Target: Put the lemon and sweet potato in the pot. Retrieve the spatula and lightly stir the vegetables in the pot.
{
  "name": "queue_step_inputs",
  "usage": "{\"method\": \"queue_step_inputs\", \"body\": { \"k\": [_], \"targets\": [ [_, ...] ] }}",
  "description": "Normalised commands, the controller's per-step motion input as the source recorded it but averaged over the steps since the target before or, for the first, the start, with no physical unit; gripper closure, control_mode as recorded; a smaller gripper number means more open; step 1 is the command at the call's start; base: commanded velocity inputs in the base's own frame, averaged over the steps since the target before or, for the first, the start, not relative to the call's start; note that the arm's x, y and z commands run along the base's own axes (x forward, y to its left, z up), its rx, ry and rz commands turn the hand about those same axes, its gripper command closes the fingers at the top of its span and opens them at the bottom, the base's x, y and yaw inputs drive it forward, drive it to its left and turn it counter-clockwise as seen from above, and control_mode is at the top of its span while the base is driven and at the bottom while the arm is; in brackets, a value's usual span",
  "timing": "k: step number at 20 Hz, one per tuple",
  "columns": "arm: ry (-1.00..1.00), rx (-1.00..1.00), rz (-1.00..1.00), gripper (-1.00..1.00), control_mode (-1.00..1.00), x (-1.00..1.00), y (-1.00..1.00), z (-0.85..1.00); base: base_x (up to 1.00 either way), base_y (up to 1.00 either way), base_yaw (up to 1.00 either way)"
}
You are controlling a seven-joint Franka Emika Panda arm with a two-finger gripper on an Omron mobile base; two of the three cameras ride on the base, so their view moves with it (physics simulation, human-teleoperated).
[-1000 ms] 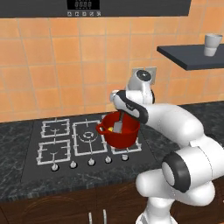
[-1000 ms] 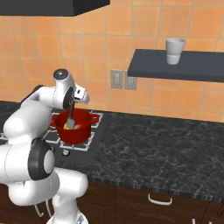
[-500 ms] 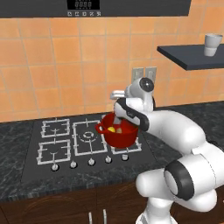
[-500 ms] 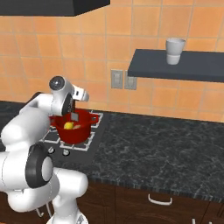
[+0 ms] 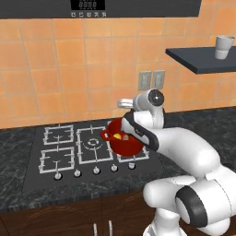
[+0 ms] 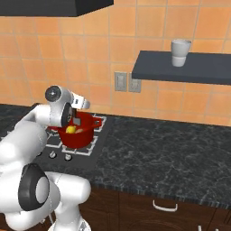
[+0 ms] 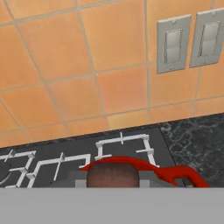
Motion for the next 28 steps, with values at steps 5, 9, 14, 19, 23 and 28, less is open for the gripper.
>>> {"method": "queue_step_inputs", "body": {
  "k": [5,9,14,19,23,28],
  "targets": [
    [0.23,0.06,-0.04,1.00,-1.00,-0.02,0.00,0.12,0.00,0.00,0.00],
    [0.01,0.00,-0.04,1.00,-1.00,0.00,0.00,-0.18,0.00,0.00,0.00],
    [-0.13,0.00,-0.11,1.00,-1.00,0.02,0.00,-0.31,0.00,0.00,0.00],
    [-0.17,0.00,-0.13,1.00,-1.00,0.00,0.00,-0.34,0.00,0.00,0.00],
    [0.05,0.00,-0.09,1.00,-1.00,0.00,0.00,-0.30,0.00,0.00,0.00],
    [0.07,0.10,-0.03,1.00,-1.00,-0.02,0.00,0.19,0.00,0.00,0.00]
  ]
}}
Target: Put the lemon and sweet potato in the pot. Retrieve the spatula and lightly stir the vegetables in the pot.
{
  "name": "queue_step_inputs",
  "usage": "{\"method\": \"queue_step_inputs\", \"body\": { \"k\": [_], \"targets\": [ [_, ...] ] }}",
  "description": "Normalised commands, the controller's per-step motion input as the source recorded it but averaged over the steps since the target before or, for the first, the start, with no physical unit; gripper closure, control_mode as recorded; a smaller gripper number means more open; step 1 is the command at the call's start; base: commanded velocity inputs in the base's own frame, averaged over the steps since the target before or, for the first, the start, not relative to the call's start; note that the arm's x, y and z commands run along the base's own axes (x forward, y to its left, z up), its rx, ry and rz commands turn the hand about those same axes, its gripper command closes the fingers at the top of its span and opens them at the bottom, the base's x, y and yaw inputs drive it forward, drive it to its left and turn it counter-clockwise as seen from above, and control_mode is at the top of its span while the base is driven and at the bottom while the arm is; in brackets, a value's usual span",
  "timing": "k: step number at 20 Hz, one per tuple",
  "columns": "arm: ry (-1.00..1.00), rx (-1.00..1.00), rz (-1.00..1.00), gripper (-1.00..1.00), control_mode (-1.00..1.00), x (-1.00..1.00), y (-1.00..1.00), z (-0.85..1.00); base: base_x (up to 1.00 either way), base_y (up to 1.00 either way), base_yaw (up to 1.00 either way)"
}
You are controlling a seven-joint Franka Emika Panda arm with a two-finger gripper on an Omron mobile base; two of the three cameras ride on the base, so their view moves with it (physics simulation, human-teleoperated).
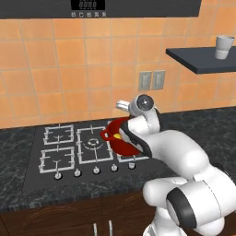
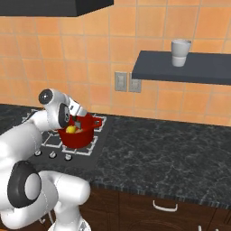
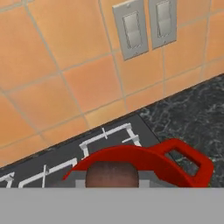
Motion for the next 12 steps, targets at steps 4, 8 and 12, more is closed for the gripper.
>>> {"method": "queue_step_inputs", "body": {
  "k": [4,8,12],
  "targets": [
    [0.12,0.24,0.00,1.00,-1.00,0.00,0.00,0.49,0.00,0.00,0.00],
    [0.23,0.08,0.00,1.00,-1.00,0.00,0.00,-0.18,0.00,0.00,0.00],
    [0.06,-0.01,-0.01,1.00,-1.00,0.00,0.00,-0.54,0.00,0.00,0.00]
  ]
}}
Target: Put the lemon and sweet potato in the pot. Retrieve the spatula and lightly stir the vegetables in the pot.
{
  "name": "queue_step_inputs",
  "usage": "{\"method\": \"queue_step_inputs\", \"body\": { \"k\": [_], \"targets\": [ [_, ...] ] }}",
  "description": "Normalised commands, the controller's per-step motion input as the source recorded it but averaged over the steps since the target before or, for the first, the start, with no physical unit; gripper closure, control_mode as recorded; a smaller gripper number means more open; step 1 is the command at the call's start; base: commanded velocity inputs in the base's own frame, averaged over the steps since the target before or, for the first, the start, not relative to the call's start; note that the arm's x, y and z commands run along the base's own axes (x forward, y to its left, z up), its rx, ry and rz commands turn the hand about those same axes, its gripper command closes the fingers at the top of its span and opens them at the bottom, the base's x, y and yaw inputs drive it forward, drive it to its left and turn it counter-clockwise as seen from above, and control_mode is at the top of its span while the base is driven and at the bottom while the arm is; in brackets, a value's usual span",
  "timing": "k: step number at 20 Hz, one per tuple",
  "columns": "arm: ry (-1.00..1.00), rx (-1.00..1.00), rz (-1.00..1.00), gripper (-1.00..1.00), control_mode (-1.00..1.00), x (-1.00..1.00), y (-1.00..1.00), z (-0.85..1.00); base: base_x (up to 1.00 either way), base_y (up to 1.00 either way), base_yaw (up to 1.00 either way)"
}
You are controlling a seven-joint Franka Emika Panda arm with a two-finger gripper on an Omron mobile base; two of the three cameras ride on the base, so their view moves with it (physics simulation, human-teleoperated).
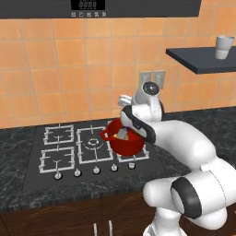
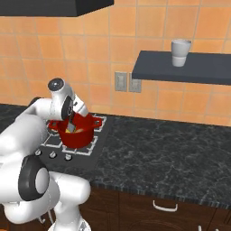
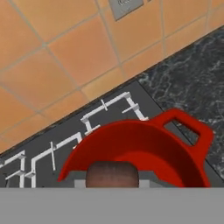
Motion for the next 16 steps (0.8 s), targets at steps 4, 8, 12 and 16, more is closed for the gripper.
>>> {"method": "queue_step_inputs", "body": {
  "k": [4,8,12,16],
  "targets": [
    [-0.18,-0.05,-0.06,1.00,-1.00,0.06,0.00,-0.34,0.00,0.00,0.00],
    [-0.39,-0.14,-0.10,1.00,-1.00,0.00,0.00,-0.27,0.00,0.00,0.00],
    [-0.23,-0.19,-0.10,1.00,-1.00,0.00,0.00,-0.59,0.00,0.00,0.00],
    [0.02,0.01,-0.02,1.00,-1.00,-0.01,0.00,-0.35,0.00,0.00,0.00]
  ]
}}
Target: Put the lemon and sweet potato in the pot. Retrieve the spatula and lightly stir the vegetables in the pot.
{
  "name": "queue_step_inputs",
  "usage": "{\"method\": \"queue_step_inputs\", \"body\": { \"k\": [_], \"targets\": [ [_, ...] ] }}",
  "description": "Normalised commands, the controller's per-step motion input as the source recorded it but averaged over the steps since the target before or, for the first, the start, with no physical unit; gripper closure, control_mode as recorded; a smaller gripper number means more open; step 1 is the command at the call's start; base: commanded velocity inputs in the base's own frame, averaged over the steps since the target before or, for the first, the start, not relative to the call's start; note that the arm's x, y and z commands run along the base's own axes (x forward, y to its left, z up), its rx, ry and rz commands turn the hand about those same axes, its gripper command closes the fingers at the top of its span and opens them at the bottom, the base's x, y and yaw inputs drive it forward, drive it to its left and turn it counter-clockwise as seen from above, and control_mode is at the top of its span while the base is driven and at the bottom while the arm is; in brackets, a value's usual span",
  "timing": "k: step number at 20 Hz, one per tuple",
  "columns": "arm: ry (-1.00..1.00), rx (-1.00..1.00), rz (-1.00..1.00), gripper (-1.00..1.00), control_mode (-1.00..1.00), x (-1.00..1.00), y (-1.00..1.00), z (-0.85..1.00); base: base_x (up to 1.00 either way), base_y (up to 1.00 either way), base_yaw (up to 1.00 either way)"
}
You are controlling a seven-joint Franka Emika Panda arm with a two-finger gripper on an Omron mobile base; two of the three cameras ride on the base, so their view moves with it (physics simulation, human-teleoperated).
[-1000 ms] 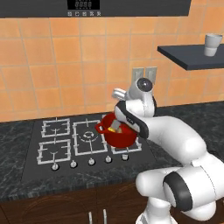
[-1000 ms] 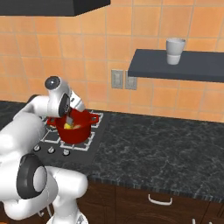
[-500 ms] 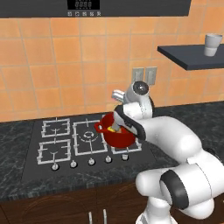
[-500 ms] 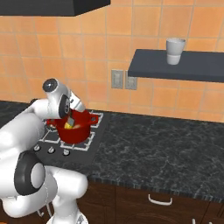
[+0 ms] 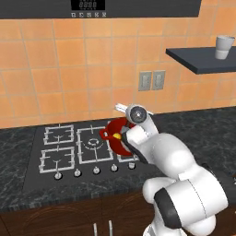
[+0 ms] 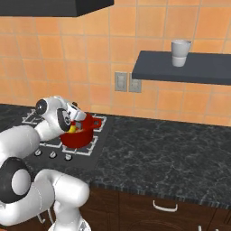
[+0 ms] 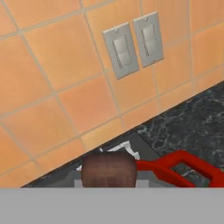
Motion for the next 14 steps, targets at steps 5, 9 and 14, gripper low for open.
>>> {"method": "queue_step_inputs", "body": {
  "k": [5,9,14],
  "targets": [
    [0.21,0.21,0.00,1.00,-1.00,-0.07,0.02,0.11,0.00,0.00,0.00],
    [0.19,0.27,0.00,1.00,-1.00,-0.16,0.00,0.33,0.00,0.00,0.00],
    [0.08,0.07,-0.01,1.00,-1.00,-0.06,0.00,-0.13,0.00,0.00,0.00]
  ]
}}
